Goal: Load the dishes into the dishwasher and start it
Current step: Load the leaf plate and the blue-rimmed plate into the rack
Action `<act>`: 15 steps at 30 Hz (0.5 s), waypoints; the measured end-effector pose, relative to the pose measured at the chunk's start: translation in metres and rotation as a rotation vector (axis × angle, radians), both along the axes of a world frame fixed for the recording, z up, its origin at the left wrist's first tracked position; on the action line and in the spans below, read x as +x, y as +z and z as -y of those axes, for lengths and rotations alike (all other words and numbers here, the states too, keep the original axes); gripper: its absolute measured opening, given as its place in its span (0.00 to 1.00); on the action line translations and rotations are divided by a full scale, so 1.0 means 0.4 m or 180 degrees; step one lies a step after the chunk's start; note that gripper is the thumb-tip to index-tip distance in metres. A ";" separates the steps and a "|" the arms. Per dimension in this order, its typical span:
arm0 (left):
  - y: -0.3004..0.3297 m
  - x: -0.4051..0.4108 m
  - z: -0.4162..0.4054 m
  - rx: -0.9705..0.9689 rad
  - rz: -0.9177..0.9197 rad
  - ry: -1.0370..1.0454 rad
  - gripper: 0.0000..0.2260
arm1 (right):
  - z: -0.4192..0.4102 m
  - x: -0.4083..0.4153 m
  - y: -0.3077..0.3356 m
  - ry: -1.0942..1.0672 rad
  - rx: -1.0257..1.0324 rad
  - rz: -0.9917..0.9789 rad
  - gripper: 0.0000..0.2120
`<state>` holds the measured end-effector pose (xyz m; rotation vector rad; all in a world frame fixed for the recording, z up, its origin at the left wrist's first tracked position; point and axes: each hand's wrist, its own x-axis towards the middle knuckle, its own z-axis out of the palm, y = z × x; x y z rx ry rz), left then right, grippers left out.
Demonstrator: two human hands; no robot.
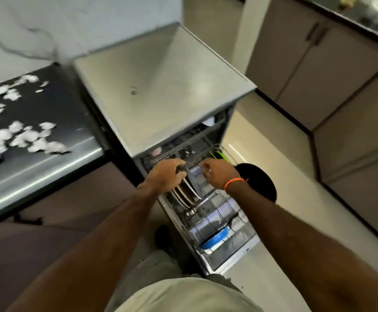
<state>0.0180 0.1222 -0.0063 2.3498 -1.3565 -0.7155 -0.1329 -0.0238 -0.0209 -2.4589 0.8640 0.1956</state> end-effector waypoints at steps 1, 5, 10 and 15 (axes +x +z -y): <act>0.009 0.017 -0.070 -0.0022 0.0024 0.0242 0.18 | -0.044 0.038 0.019 0.0266 -0.0045 0.0026 0.12; 0.025 0.059 -0.322 -0.0043 0.0032 0.1082 0.16 | -0.208 0.165 0.071 0.1041 -0.0120 0.0151 0.14; 0.069 0.090 -0.643 -0.0117 0.0226 0.1957 0.19 | -0.458 0.333 0.111 0.1867 -0.0046 0.0332 0.15; 0.107 0.103 -0.951 -0.0286 0.0528 0.2719 0.21 | -0.753 0.480 0.149 0.2774 0.0009 0.0382 0.13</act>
